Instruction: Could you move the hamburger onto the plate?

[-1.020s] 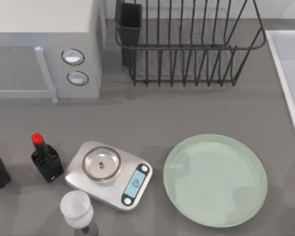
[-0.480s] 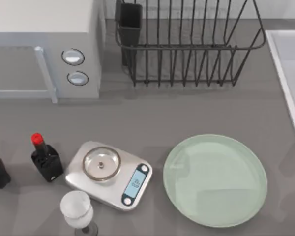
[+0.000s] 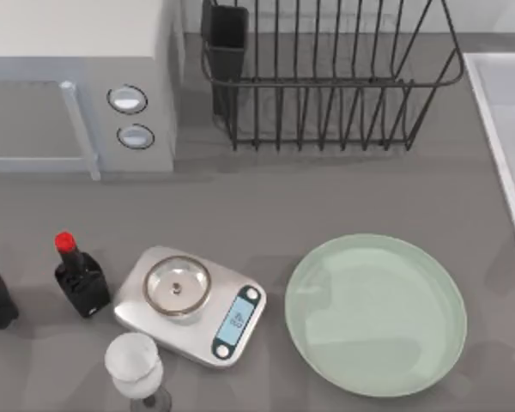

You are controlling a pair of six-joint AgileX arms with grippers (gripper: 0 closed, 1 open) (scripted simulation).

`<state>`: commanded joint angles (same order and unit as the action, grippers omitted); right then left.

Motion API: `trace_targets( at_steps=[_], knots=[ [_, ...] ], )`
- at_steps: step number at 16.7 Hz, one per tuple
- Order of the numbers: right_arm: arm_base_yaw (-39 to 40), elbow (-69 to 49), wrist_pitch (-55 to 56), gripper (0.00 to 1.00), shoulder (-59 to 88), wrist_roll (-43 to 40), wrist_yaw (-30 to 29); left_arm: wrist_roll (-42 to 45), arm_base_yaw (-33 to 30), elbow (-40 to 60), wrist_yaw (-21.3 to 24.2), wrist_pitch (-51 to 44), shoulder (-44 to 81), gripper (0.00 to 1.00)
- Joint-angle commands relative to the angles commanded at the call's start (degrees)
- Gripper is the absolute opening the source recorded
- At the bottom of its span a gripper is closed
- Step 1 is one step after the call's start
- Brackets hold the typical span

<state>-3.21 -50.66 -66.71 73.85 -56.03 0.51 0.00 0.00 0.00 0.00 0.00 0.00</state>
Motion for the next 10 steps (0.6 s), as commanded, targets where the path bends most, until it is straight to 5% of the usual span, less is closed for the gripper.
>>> trace_targets(
  at_steps=[5, 10],
  knots=[
    [3.59, -3.15, -0.26, 0.00, 3.49, -6.24, -0.07, 0.00, 0.00, 0.00, 0.00, 0.00, 0.00, 1.00],
    [13.73, -10.92, -0.64, 0.00, 12.77, -27.61, -0.20, 0.00, 0.00, 0.00, 0.00, 0.00, 0.00, 1.00]
  ],
)
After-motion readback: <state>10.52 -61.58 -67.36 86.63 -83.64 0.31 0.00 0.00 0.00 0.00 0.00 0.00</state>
